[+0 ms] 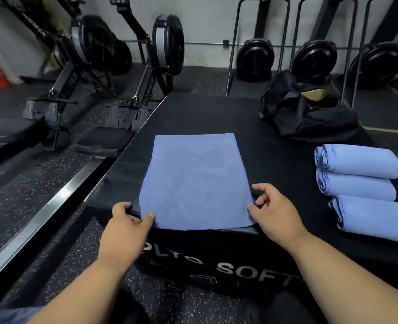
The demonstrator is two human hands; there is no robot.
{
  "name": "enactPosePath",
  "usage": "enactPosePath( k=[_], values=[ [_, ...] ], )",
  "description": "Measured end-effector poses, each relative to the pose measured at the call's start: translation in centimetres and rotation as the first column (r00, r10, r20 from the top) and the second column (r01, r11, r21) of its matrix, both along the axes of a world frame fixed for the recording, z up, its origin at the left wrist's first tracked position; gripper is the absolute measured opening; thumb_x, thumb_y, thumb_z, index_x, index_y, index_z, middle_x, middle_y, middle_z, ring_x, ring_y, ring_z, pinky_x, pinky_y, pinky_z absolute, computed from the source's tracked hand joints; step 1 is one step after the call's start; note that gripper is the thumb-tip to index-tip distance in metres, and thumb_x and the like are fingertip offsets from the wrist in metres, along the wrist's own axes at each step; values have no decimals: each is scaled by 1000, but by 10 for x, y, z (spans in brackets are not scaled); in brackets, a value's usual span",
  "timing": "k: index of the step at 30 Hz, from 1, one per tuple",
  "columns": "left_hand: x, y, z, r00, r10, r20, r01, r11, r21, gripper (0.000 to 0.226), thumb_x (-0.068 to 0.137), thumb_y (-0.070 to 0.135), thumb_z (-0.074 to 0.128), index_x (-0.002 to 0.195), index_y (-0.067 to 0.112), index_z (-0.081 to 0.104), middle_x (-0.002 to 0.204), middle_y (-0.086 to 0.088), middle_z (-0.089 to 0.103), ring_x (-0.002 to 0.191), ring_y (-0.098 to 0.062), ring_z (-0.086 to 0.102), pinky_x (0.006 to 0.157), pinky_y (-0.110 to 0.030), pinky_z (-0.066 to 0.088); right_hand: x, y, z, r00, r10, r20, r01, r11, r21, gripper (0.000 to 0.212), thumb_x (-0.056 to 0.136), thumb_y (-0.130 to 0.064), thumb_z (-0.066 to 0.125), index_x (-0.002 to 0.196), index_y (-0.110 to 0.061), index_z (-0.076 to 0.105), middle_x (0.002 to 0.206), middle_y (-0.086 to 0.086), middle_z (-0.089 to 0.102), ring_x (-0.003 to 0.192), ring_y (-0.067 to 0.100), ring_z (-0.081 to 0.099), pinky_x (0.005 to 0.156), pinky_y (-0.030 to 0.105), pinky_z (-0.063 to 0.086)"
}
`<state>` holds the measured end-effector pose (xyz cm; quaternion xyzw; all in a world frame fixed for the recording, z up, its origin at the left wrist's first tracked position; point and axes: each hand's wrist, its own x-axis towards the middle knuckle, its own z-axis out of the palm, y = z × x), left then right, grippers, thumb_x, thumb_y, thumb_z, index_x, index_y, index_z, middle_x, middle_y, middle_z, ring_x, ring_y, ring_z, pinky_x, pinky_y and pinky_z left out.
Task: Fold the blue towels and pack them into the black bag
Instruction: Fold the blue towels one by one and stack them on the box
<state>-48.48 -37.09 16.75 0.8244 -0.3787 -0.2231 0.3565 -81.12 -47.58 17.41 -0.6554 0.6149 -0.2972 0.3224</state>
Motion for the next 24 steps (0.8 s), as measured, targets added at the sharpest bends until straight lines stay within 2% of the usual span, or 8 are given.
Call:
enactPosePath(
  k=[3,5,9,11,15,18,19,24],
  values=[
    [-3,3,-2,996,-16,-87,14,999,-32,64,93,35,74,146,18,41,87,6,72,86,-10,67,73,-34,49,-3,13,2,999,43,-20,-43,999,5,40,88,-24,73,113,-51,58,85,-6,63,73,10,59,72,30,53],
    [-4,3,-3,984,-22,-176,9,997,-78,64,95,30,73,150,22,40,92,1,70,89,-13,68,71,-29,47,-2,17,2,998,63,-9,-62,998,29,40,92,-19,69,118,-48,60,84,-10,64,76,7,60,71,24,48],
    [-3,3,2,969,-34,-244,-4,988,-152,52,96,27,71,144,28,48,85,1,70,85,-15,68,74,-29,48,-1,16,1,998,60,35,-62,996,56,36,96,-11,60,120,-38,62,82,-4,67,82,8,64,78,23,48],
    [3,1,6,969,-53,-240,9,983,-182,46,96,28,71,138,32,53,79,4,69,81,-16,68,77,-33,51,-2,12,3,994,28,103,-34,997,63,38,93,-8,61,119,-36,65,79,0,67,77,12,65,77,25,49],
    [24,-21,22,959,-96,-268,31,971,-238,45,89,33,74,131,38,56,79,3,73,79,-19,71,91,-49,58,0,-8,16,956,-60,287,41,997,71,51,85,1,65,127,-28,63,68,-5,63,63,9,58,71,29,46],
    [37,-64,44,934,-109,-341,3,955,-298,52,80,36,74,129,33,57,82,-2,75,73,-21,69,91,-57,59,12,-38,44,934,-33,355,22,999,34,50,86,4,66,128,-23,63,66,-6,59,58,8,54,65,28,47],
    [41,-81,55,935,-111,-336,-8,943,-333,52,81,36,75,129,32,57,83,-3,74,72,-20,68,89,-56,60,16,-52,56,931,-25,363,29,1000,-6,47,87,4,64,127,-21,64,66,-7,58,56,6,52,62,24,46],
    [46,-129,106,969,-126,-213,-1,860,-511,36,99,21,70,131,23,55,86,-3,67,66,-10,61,69,-24,53,35,-102,112,893,-29,449,130,972,-196,40,92,6,62,119,-23,65,69,-7,56,61,5,50,60,15,45]
  ],
)
